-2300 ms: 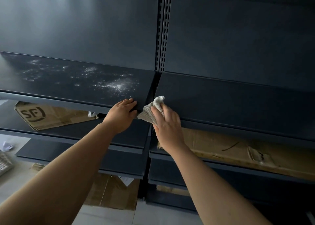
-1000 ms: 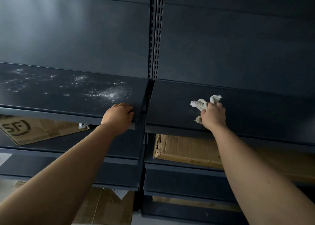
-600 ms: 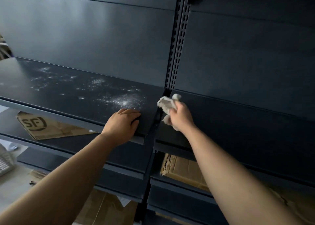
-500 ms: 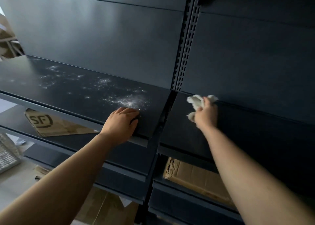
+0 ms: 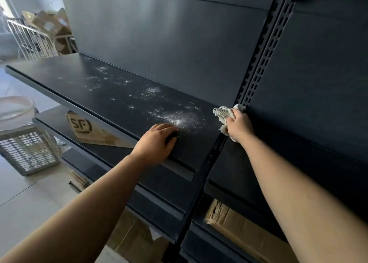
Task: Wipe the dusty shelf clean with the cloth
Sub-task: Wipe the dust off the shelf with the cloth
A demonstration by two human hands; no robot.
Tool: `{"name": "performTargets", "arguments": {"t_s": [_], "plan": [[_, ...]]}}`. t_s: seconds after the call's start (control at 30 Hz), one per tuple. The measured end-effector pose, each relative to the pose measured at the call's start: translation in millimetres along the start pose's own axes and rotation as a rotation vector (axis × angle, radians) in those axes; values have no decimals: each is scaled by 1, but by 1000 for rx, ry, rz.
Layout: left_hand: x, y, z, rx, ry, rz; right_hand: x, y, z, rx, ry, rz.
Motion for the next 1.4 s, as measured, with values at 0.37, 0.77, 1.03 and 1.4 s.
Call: {"name": "performTargets", "arguments": {"t_s": [0.37,0.77,1.03,1.4], "plan": [[41,37,89,103,162,37,-50,-8,55,73,-260,34],[70,54,145,7,151,136,-39,-44,120,-108,26,-87],[70,55,150,-44,143,148,-86,-87,149,-63,-178,-78],[70,56,151,-74,157,193,-51,-143,138,-268,-149,-245]]}}
Point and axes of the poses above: each hand's wrist, its own y-axis towards the middle knuckle, its own x-axis out of the back of the hand, z = x × y, the point moved 2 cm from there along y, towards the middle knuckle, and after that the axes turned 8 degrees about x, right-handed, at the moved point
